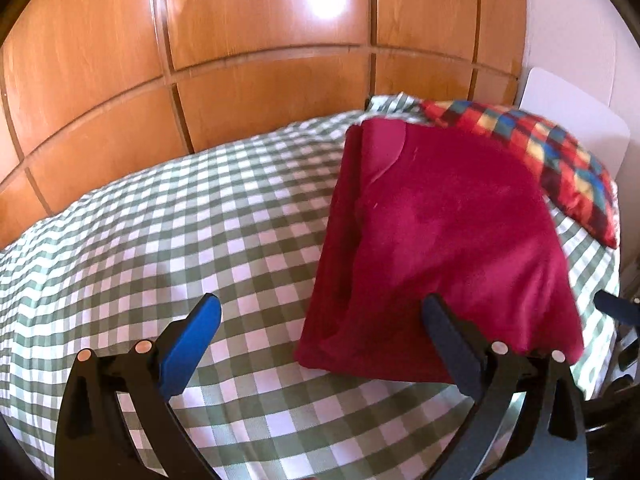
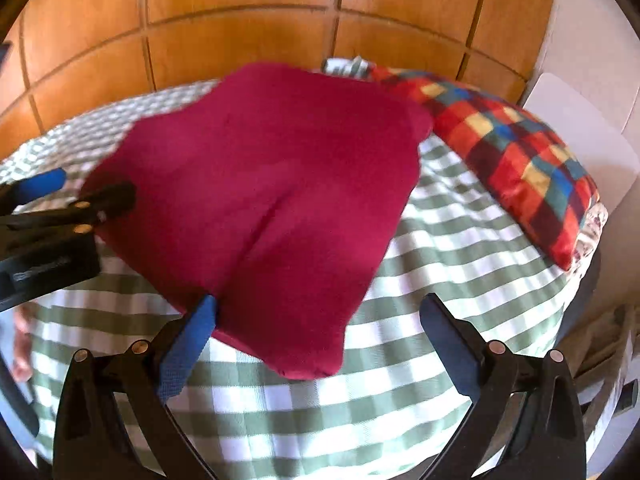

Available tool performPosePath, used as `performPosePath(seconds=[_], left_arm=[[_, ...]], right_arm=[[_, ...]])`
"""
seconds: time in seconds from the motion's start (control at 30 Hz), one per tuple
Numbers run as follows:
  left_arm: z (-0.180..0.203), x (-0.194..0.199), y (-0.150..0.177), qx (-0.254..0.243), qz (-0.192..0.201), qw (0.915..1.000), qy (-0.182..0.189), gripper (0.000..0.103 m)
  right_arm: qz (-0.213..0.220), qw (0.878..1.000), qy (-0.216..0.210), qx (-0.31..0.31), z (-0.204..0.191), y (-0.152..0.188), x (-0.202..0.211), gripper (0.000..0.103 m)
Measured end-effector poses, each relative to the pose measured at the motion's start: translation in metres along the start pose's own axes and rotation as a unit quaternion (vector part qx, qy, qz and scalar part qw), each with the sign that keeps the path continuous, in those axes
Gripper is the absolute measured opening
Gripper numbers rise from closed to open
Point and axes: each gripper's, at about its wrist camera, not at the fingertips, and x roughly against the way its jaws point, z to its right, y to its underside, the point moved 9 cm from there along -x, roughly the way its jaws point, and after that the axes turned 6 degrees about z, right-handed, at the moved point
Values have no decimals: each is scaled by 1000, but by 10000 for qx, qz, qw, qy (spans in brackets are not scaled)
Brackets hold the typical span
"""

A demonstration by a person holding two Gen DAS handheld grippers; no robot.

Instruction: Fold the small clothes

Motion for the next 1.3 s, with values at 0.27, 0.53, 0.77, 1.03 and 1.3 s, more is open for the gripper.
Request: performPosePath(seconds=[0.27, 0.53, 0.77, 1.03, 1.3], left_arm=[[-6, 29, -7, 203, 382, 9990, 67, 100], [-15, 65, -14, 527, 673, 9963, 82, 101], [-16, 81, -13, 339, 664, 9963, -429, 101], [-14, 93, -11, 508, 762, 9952, -341, 101], [-15, 103, -18, 527, 900, 9937, -413, 101]], right_arm=[[297, 9982, -283, -444, 8, -14, 26, 99], [751, 9892, -154, -1250, 21, -34, 60, 99], [677, 9896, 178, -1260, 18, -29, 63, 99], [845, 9883, 307, -1231, 19, -24, 79, 99], [886, 9888, 272, -1170, 15, -25, 82, 99]])
